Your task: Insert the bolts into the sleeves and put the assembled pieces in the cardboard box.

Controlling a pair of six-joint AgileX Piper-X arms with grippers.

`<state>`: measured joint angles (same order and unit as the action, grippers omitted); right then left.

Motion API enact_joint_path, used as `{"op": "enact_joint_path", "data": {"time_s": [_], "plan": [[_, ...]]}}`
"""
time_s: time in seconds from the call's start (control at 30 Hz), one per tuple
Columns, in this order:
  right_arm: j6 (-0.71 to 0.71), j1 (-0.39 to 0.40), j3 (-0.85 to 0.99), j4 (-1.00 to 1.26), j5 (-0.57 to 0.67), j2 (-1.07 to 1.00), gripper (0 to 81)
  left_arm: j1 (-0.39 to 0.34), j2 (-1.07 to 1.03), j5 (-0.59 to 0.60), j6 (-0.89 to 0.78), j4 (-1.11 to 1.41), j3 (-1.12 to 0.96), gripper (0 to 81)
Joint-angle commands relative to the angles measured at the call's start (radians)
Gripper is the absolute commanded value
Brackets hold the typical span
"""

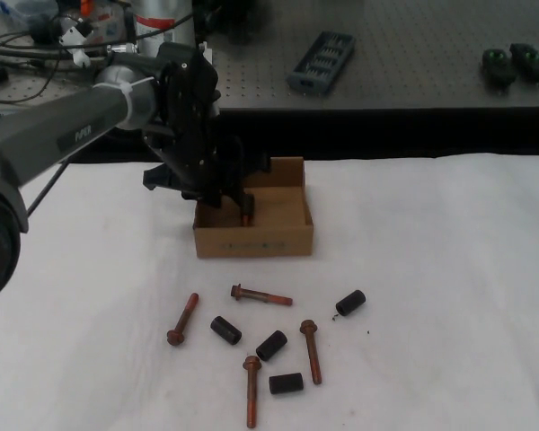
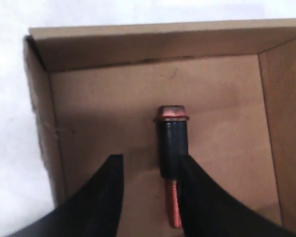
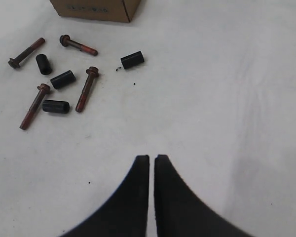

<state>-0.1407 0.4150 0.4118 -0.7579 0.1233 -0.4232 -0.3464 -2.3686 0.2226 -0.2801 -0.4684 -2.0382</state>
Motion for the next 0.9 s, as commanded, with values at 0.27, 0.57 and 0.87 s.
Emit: {"op": "enact_joint_path", "data": {"time_s": [0.27, 0.57, 0.87], "plan": [[0.004, -0.006, 0.0, 0.061, 0.025, 0.007, 3.8, 0.002, 0.129, 0.103, 0.001, -0.013, -0.02, 21.8], [0.004, -0.006, 0.002, 0.122, 0.086, 0.007, 3.8, -0.005, 0.274, 0.033, 0.469, -0.564, -0.02, 13.8], [0.002, -0.006, 0.002, 0.12, 0.278, 0.007, 3.8, -0.059, 0.275, 0.023, 0.828, -0.724, -0.01, 13.8]]}}
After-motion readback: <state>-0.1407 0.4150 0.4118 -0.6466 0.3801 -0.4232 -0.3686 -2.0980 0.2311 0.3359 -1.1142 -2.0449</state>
